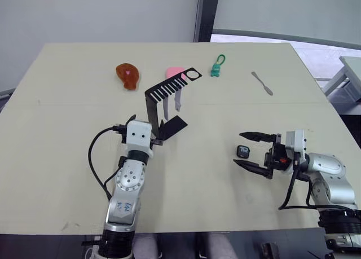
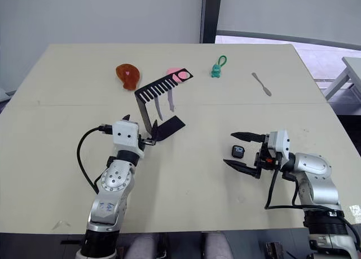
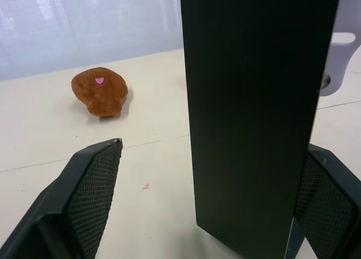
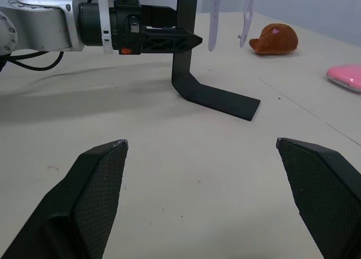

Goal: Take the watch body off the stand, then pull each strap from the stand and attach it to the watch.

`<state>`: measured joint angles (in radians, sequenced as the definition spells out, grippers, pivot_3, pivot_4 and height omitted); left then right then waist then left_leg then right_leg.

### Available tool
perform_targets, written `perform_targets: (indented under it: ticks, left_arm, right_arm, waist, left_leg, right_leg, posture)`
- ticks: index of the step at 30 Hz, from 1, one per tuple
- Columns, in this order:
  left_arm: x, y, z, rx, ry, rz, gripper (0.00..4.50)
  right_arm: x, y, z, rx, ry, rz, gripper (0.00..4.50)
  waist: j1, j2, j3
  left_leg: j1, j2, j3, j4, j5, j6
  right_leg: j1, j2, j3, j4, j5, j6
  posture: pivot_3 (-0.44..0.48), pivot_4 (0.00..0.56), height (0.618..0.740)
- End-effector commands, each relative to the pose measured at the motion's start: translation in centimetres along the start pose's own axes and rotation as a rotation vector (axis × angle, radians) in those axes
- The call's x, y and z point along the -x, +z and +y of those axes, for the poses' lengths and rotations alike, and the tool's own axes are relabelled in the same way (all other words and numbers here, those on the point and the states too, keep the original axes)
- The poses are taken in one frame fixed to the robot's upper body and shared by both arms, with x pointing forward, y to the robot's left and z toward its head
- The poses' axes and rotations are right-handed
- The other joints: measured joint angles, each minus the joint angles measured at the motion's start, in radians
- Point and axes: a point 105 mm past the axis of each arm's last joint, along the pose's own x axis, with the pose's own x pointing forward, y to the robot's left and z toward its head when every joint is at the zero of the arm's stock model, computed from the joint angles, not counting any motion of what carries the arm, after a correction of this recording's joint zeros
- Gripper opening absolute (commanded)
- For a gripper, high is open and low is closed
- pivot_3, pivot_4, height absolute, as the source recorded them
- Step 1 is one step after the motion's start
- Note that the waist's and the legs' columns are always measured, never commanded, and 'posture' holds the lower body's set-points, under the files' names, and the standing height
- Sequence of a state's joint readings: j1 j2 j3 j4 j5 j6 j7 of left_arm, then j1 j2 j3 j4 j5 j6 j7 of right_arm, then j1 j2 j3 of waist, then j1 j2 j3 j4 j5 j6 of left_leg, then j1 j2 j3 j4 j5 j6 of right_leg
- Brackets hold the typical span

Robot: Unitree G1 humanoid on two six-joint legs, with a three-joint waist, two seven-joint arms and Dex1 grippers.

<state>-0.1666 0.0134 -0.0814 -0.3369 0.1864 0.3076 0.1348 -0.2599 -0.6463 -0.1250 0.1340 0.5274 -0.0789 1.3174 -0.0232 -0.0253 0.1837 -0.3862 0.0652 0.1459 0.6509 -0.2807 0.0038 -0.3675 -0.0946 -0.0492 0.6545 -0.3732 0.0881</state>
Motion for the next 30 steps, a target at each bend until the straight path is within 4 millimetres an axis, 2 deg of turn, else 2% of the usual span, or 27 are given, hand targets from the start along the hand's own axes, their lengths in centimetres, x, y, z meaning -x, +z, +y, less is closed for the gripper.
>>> perform_targets:
  ticks: [1,11,16,23,30]
  left_arm:
    - [-0.1,1.1,0.9,-0.032,0.069,-0.05,4.5]
    - [-0.2,1.2,1.3,-0.017,0.09,-0.053,4.5]
    - [-0.6,1.1,1.9,-0.002,0.158,-0.049,4.5]
    - [-0.7,0.2,1.1,0.042,0.142,-0.001,4.5]
    - [-1.4,0.3,0.4,0.049,0.115,-0.008,4.5]
  right_arm:
    - [-0.2,0.9,-0.1,0.033,-0.008,-0.018,4.47]
    - [-1.1,1.0,0.3,0.032,-0.005,-0.026,4.47]
    - [-1.3,1.0,0.3,0.032,-0.007,-0.027,4.47]
    - [-1.8,1.2,0.2,0.038,-0.011,-0.038,4.47]
    - [-2.1,1.4,0.3,0.038,-0.012,-0.045,4.47]
  waist:
    - [0.0,0.0,0.0]
    - [0.0,0.0,0.0]
    - [0.002,0.0,0.0]
    - [0.001,0.0,0.0]
    - [0.003,0.0,0.0]
  left_leg:
    - [0.0,0.0,0.0,0.0,0.0,0.0]
    - [0.0,0.0,0.0,0.0,0.0,0.0]
    - [0.0,0.0,0.0,0.0,0.0,0.0]
    - [0.0,0.0,0.0,0.0,0.0,0.0]
    - [0.0,0.0,0.0,0.0,0.0,0.0]
  right_leg:
    - [0.0,0.0,0.0,0.0,0.0,0.0]
    - [0.0,0.0,0.0,0.0,0.0,0.0]
    - [0.0,0.0,0.0,0.0,0.0,0.0]
    - [0.0,0.0,0.0,0.0,0.0,0.0]
    - [0.0,0.0,0.0,0.0,0.0,0.0]
  posture:
    - [0.0,0.15,0.74]
    - [0.0,0.15,0.74]
    - [0.0,0.15,0.74]
    - [0.0,0.15,0.74]
    - [0.0,0.15,0.74]
